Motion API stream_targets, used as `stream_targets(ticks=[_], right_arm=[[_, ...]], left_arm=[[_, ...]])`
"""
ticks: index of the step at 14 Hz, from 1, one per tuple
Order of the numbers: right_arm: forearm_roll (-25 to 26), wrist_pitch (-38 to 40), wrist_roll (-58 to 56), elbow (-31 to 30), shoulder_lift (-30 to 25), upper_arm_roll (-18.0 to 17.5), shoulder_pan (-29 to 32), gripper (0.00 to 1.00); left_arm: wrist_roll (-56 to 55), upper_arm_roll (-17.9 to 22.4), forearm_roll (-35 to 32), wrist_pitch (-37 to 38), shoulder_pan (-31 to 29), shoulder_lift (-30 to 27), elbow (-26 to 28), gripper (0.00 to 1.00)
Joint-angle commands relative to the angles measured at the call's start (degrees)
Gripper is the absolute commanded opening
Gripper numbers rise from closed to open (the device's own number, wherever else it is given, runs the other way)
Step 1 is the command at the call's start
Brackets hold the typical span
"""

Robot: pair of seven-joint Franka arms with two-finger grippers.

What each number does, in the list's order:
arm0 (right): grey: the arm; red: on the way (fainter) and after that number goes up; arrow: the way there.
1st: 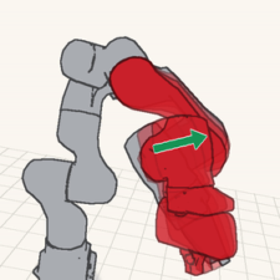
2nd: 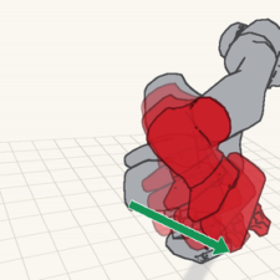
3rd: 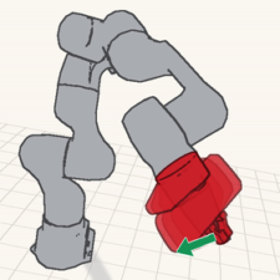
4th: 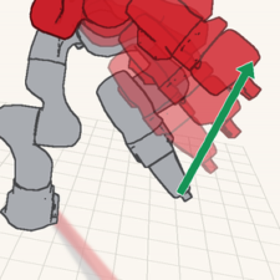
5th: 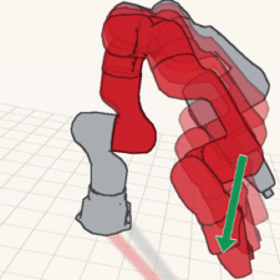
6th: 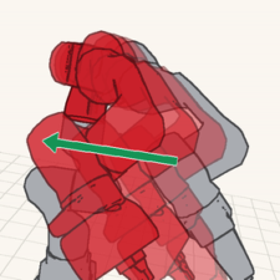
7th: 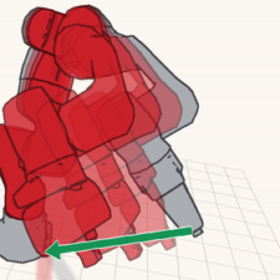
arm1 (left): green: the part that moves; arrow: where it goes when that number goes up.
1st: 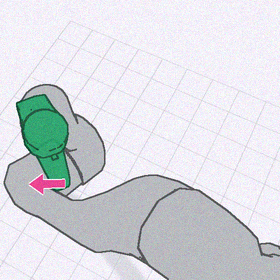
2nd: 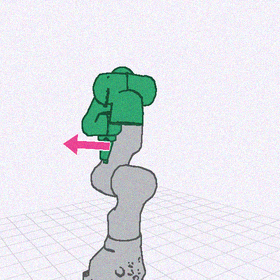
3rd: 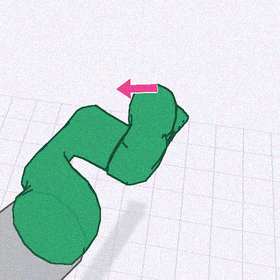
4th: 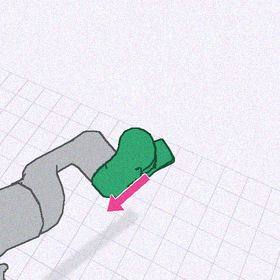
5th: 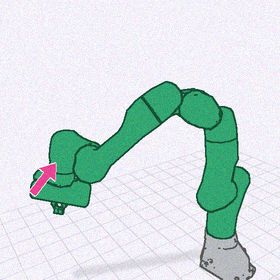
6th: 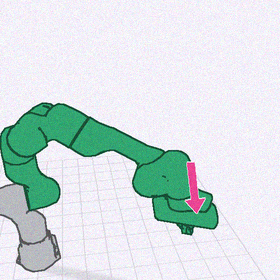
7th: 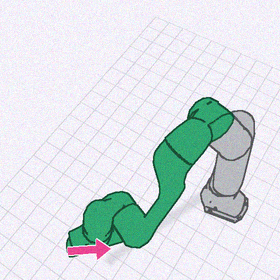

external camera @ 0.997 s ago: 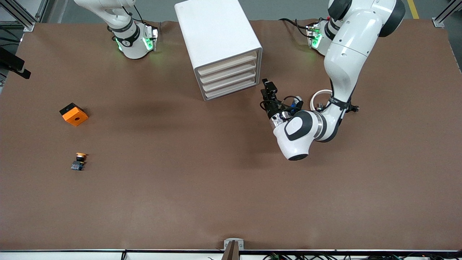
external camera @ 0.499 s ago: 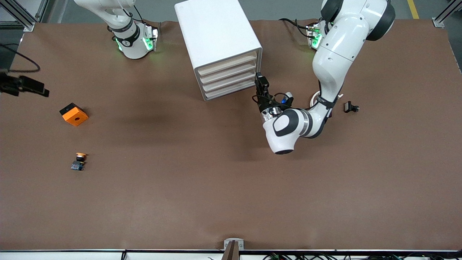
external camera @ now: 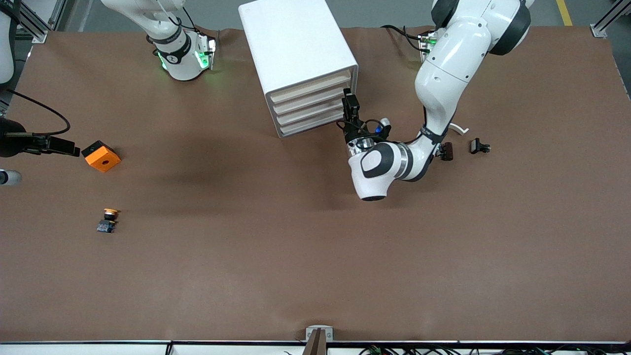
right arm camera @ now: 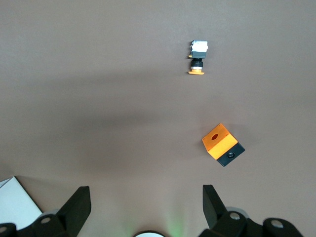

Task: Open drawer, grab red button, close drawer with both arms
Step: 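Close the left gripper on the drawer handle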

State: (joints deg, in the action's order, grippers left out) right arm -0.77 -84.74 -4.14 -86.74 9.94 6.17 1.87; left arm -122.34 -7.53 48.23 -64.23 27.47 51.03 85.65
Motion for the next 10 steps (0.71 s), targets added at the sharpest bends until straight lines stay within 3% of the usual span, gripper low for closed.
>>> stream_targets(ticks=[1,10], right_arm=[[-0.2,0.0,-0.8,1.0,0.3,-0.3,1.3,1.0],[0.3,-2.7,6.7,1.3,0.5,-0.5,0.2,1.0]], left_arm=[[-1.0,0.1,1.5,-0.1,1.3,0.5,-0.2,0.49],[-1.1,0.1,1.4,-2.6,2.9,0.6,0.0,0.49]])
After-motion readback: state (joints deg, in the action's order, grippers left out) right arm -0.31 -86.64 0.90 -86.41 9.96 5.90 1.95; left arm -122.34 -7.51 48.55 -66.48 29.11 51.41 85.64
